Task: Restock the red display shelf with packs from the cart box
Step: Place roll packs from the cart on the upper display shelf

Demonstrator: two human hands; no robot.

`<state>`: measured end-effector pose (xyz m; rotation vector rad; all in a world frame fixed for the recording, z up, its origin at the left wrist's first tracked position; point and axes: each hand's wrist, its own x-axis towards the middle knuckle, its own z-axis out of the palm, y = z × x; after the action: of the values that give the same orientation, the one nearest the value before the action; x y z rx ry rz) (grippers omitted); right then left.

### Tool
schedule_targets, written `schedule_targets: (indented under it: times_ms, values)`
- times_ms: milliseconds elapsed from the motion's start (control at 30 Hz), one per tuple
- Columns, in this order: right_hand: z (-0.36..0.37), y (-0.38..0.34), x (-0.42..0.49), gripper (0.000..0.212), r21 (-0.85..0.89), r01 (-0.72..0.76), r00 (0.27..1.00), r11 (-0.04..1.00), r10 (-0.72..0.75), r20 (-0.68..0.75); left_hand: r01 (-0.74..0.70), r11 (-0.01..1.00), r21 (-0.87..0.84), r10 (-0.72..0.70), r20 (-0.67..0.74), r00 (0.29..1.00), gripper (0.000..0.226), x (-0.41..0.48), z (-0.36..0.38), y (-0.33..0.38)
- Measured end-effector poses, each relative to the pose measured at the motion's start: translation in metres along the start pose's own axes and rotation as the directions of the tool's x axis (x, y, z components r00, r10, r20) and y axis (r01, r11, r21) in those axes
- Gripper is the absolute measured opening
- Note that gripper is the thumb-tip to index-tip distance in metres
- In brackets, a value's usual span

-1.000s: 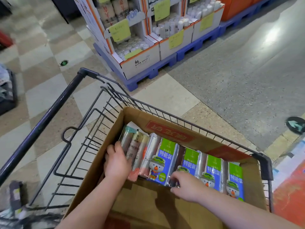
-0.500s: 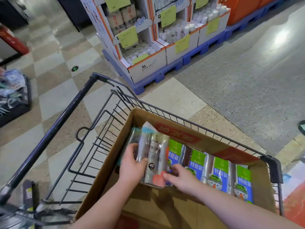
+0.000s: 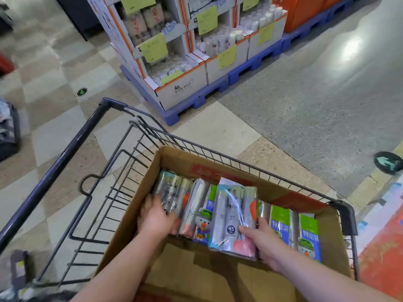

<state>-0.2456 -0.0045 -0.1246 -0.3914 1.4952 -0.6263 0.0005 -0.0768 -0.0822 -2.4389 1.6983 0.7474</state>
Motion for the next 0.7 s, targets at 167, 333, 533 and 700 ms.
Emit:
schedule_targets:
  times_ms: [167,333,533,700]
  values:
    - [-0.016,0.004,0.001,0.040,-0.024,-0.014,0.999,1.000,0.013,-0.041,0.157,0.986,-0.059,-0.156,0.014,0.988,0.083,0.019,0.005,0.007]
    - [-0.021,0.009,0.008,0.048,-0.095,-0.009,0.998,0.995,0.003,-0.062,0.263,0.964,0.023,-0.263,-0.028,0.964,0.089,0.027,0.003,0.018]
    - [-0.022,0.007,0.009,0.055,-0.151,-0.030,0.999,0.988,0.023,-0.048,0.259,0.964,0.054,-0.255,-0.078,0.964,0.058,0.023,0.005,0.018]
    - [-0.020,0.005,0.013,0.054,-0.156,-0.067,0.997,0.985,0.060,-0.044,0.206,0.977,-0.063,-0.211,-0.097,0.973,0.054,0.018,0.004,0.016]
